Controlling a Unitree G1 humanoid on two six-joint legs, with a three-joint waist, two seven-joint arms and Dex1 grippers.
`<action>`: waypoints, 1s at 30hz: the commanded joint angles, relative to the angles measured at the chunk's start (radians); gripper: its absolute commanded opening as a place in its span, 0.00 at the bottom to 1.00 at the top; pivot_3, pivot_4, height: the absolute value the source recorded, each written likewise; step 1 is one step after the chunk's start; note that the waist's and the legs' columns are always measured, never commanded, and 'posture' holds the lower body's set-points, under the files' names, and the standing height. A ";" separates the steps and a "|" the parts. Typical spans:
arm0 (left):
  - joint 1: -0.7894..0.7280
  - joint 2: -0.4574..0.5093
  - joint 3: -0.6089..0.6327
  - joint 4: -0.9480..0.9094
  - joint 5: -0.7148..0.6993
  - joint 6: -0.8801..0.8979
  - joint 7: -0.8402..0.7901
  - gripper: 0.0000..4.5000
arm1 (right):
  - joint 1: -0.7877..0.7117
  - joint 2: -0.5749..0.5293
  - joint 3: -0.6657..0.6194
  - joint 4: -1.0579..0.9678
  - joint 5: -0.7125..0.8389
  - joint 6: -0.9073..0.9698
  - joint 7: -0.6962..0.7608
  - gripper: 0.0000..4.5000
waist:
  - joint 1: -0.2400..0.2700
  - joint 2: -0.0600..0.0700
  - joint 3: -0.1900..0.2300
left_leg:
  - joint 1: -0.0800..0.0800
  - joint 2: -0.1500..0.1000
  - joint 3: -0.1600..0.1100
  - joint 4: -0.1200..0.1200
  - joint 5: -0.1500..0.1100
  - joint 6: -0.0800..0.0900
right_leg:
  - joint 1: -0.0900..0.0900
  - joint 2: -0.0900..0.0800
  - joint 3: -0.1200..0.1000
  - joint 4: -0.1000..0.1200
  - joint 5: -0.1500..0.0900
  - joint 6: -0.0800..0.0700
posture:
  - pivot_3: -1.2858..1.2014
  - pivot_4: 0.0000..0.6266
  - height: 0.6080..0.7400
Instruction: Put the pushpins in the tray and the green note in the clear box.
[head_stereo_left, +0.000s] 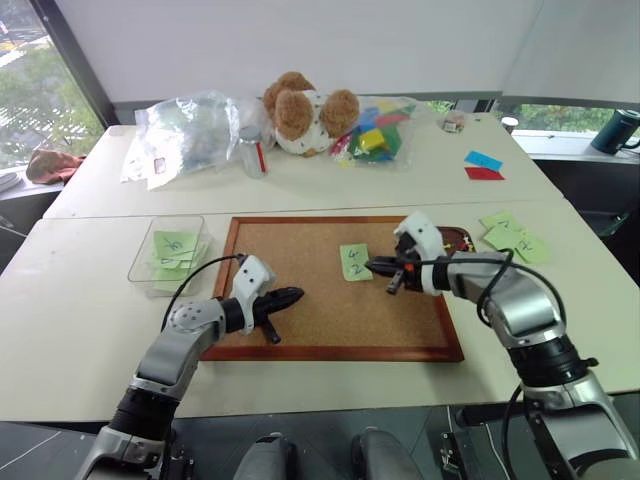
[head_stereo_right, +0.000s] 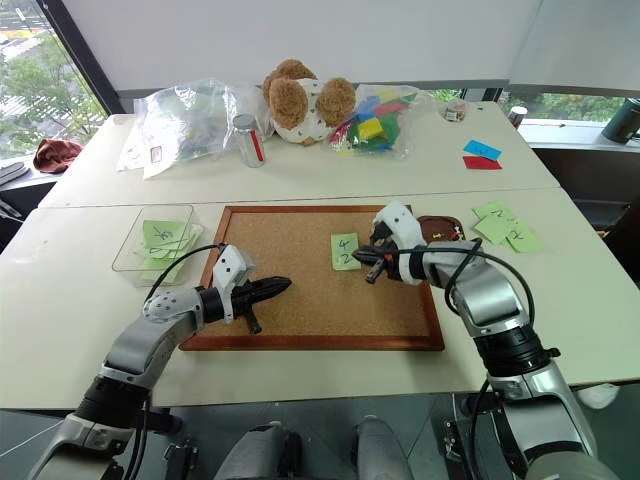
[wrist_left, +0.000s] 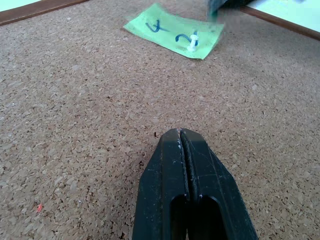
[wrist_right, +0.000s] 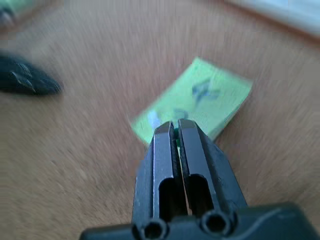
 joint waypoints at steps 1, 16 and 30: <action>0.035 0.016 -0.019 0.029 0.031 0.032 0.004 0.00 | -0.045 -0.041 -0.096 -0.032 0.031 0.015 -0.015 0.00 | 0.000 0.000 0.000 | 0.000 0.000 0.000 0.000 0.000 0.000 | 0.000 0.000 0.000 0.000 0.000 0.000 | 0.52 0.24 1.00; 0.018 0.012 -0.022 0.050 0.033 0.024 0.002 0.00 | -0.176 -0.113 -0.149 0.617 -0.106 -0.263 -0.106 0.00 | -0.001 0.000 0.000 | 0.000 0.000 0.000 -0.001 0.000 0.000 | 0.000 0.000 0.000 -0.001 0.000 0.000 | 0.52 0.24 1.00; 0.031 0.017 -0.013 0.033 0.030 0.029 0.009 0.00 | -0.225 -0.072 -0.124 0.859 -0.154 -0.409 -0.075 0.41 | -0.002 0.000 0.000 | 0.000 0.000 0.000 0.000 0.000 0.000 | 0.001 0.000 0.000 0.000 0.000 0.000 | 0.52 0.24 1.00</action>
